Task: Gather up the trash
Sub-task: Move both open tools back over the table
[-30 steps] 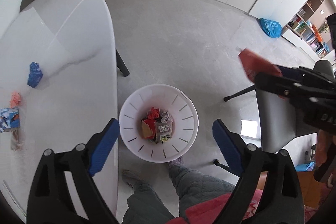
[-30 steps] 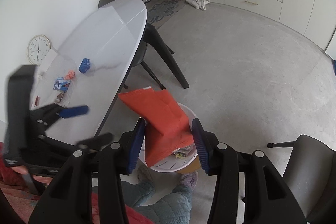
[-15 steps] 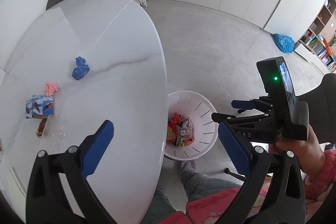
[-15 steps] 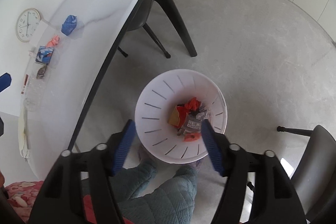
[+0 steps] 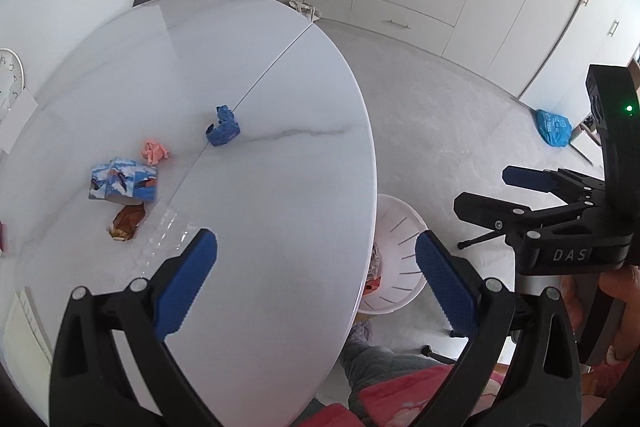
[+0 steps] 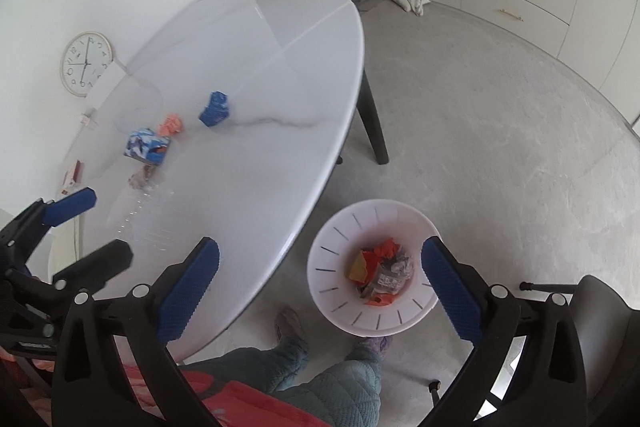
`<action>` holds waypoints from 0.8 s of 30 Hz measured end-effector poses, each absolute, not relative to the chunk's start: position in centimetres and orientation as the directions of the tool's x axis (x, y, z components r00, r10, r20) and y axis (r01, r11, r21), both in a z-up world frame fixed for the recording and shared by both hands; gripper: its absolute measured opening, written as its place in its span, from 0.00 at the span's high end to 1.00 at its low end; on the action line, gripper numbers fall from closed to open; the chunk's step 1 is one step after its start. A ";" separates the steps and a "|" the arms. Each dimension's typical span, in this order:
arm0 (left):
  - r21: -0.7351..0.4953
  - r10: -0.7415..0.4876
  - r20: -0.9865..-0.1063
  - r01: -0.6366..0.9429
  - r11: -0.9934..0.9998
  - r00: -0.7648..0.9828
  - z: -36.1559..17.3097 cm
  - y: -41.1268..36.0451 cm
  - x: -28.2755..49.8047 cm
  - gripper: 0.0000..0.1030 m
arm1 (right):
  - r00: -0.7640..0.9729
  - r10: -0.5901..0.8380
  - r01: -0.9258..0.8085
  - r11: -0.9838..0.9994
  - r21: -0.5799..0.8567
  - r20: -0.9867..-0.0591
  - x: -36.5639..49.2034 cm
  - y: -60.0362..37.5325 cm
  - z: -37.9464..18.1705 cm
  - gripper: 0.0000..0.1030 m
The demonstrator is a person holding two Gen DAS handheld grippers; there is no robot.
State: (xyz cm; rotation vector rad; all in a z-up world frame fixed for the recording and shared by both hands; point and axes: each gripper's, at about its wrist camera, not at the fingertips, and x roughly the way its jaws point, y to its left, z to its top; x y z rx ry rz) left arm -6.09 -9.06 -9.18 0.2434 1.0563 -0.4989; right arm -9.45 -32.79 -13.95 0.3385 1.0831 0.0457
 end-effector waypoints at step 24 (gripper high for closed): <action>-0.063 -0.242 -0.890 0.421 0.905 0.387 -10.3 -4.0 -4.1 0.08 | 0.421 0.242 0.102 0.945 0.311 -0.874 -7.2 -29.3 -15.1 0.03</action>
